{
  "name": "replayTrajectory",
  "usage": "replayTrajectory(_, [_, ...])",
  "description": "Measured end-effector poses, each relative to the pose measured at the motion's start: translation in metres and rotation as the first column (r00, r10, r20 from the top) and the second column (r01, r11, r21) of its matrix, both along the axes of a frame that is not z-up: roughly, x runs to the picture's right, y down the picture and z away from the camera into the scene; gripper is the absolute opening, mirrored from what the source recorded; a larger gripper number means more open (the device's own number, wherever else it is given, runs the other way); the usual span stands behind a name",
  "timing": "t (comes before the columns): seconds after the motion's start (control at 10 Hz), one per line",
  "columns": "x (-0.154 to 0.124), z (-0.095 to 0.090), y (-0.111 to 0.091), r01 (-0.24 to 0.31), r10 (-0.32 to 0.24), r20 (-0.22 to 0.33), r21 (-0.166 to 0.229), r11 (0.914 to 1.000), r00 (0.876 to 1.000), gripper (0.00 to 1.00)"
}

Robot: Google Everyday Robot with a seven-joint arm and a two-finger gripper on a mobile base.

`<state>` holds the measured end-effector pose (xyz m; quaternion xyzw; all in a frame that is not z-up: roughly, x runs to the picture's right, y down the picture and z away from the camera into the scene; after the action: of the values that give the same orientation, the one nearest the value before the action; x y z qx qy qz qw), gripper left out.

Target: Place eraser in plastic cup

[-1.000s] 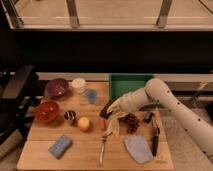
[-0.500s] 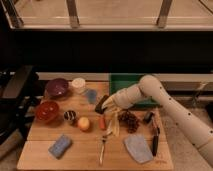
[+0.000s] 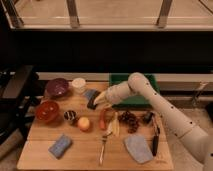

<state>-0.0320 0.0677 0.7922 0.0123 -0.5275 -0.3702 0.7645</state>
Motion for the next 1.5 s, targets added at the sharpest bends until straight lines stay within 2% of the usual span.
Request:
replayTrajectory(0.1, [-0.006, 0.007, -0.009, -0.002, 0.001, 0.017, 0.026, 0.9997, 1.0, 0.0])
replayTrajectory(0.4, [-0.025, 0.02, -0.02, 0.008, -0.012, 0.053, 0.069, 0.9976, 0.999, 0.0])
replayTrajectory(0.7, [-0.033, 0.039, -0.026, 0.016, -0.021, 0.057, 0.082, 0.9965, 0.998, 0.03])
replayTrajectory(0.9, [-0.036, 0.051, -0.032, 0.018, -0.022, 0.043, 0.086, 0.9961, 0.999, 0.19])
replayTrajectory(1.0, [-0.033, 0.058, -0.035, 0.014, -0.016, 0.03, 0.088, 0.996, 0.999, 0.32])
replayTrajectory(1.3, [-0.03, 0.066, -0.036, 0.006, -0.007, 0.013, 0.083, 0.9966, 1.0, 0.6])
replayTrajectory(1.4, [-0.029, 0.068, -0.036, 0.002, -0.003, 0.009, 0.077, 0.997, 1.0, 0.72])
replayTrajectory(1.5, [-0.027, 0.069, -0.035, 0.0, -0.001, 0.005, 0.074, 0.9973, 1.0, 0.77])
